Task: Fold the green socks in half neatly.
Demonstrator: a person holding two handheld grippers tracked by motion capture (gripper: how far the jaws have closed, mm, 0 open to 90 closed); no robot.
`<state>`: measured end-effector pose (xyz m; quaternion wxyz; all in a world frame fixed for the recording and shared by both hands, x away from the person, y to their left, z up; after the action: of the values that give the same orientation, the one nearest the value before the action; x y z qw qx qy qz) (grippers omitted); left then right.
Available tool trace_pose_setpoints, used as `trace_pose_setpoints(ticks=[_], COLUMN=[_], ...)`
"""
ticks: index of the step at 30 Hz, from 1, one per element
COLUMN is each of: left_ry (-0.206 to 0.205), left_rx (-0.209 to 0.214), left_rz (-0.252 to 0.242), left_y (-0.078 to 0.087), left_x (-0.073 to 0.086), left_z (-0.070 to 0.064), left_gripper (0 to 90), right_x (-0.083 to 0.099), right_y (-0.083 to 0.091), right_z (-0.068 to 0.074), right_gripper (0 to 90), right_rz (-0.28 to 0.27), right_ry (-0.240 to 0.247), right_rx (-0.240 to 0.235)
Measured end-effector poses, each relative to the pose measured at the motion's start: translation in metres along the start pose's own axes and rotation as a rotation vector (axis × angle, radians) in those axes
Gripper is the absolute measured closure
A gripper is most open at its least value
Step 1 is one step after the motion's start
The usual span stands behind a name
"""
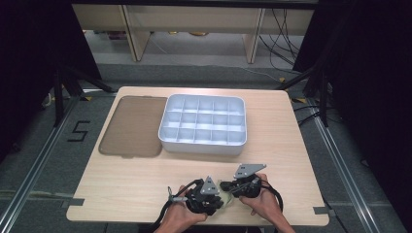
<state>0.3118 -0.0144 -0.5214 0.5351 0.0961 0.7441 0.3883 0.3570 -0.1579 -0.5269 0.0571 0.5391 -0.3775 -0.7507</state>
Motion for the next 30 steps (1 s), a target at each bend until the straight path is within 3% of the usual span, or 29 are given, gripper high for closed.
trace_pose_setpoints(ticks=[1,2,4,6,8,9,10,12,13,14,15,18,19,21,23,27,30], left_ry=[0.006,-0.013,-0.001,-0.011,0.016,-0.01,-0.008,-0.012,0.016,0.014,0.019,-0.011,-0.005,-0.014,-0.013,0.002,-0.019], left_rx=[-0.002,-0.001,-0.011,-0.018,-0.01,-0.01,-0.011,-0.023,-0.022,-0.012,-0.016,-0.024,-0.03,-0.035,-0.035,-0.028,-0.037], left_rz=[-0.001,0.022,-0.007,-0.004,-0.009,-0.007,-0.008,-0.011,-0.015,-0.015,-0.017,-0.011,-0.014,-0.008,-0.008,-0.016,-0.014], left_y=[-0.001,0.001,-0.002,-0.002,-0.003,-0.002,-0.002,-0.003,-0.004,-0.003,-0.003,-0.003,-0.003,-0.003,-0.003,-0.003,-0.003], left_x=[0.001,0.002,0.002,0.003,0.004,0.003,0.004,0.004,0.005,0.005,0.005,0.005,0.004,0.004,0.004,0.005,0.005], left_z=[0.0,0.002,0.0,0.0,0.0,0.002,0.001,0.002,0.0,-0.001,-0.001,0.0,0.0,-0.001,0.0,-0.002,-0.002], left_gripper=[78.7,79.3,80.4,81.3,82.0,82.2,82.3,82.3,82.3,82.3,82.2,82.2,82.1,82.0,82.0,81.7,81.3], right_x=[0.0,0.0,0.0,0.0,-0.001,-0.001,-0.003,-0.005,-0.007,-0.008,-0.01,-0.011,-0.01,-0.01,-0.009,-0.006,-0.002], right_y=[0.0,0.0,0.0,0.0,0.0,0.001,0.001,0.005,0.006,0.009,0.01,0.014,0.015,0.015,0.013,0.006,-0.001], right_z=[0.001,0.002,0.001,0.001,0.001,0.002,0.001,0.003,0.002,0.004,0.001,-0.002,0.0,-0.004,-0.002,-0.002,-0.004], right_gripper=[86.5,86.5,86.5,86.4,85.8,85.2,84.4,83.3,83.0,82.0,80.6,76.1,73.9,67.5,61.7,54.6,52.0], right_rz=[0.001,0.004,0.0,-0.002,-0.002,-0.002,-0.012,-0.027,-0.039,-0.047,-0.059,-0.082,-0.065,-0.074,-0.049,0.008,0.046], right_ry=[-0.006,-0.017,0.002,0.004,-0.002,-0.007,0.012,-0.014,-0.01,-0.028,-0.005,-0.037,-0.071,-0.054,-0.096,-0.115,-0.138], right_rx=[-0.001,-0.001,0.005,0.006,0.006,0.006,0.002,-0.002,0.006,0.008,0.007,0.023,0.022,0.034,0.021,0.027,0.025])
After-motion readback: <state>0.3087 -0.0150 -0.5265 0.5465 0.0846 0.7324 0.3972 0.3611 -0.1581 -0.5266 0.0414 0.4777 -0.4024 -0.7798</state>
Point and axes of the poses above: each handheld gripper's, and its own axes: y roughly backward along the jaws, x roughly out of its underside, z roughly to its left, the point moved 4 cm from there along -y, roughly forward along the jaws, and after that the axes turned 3 degrees about -z, right-handed, at the moved point
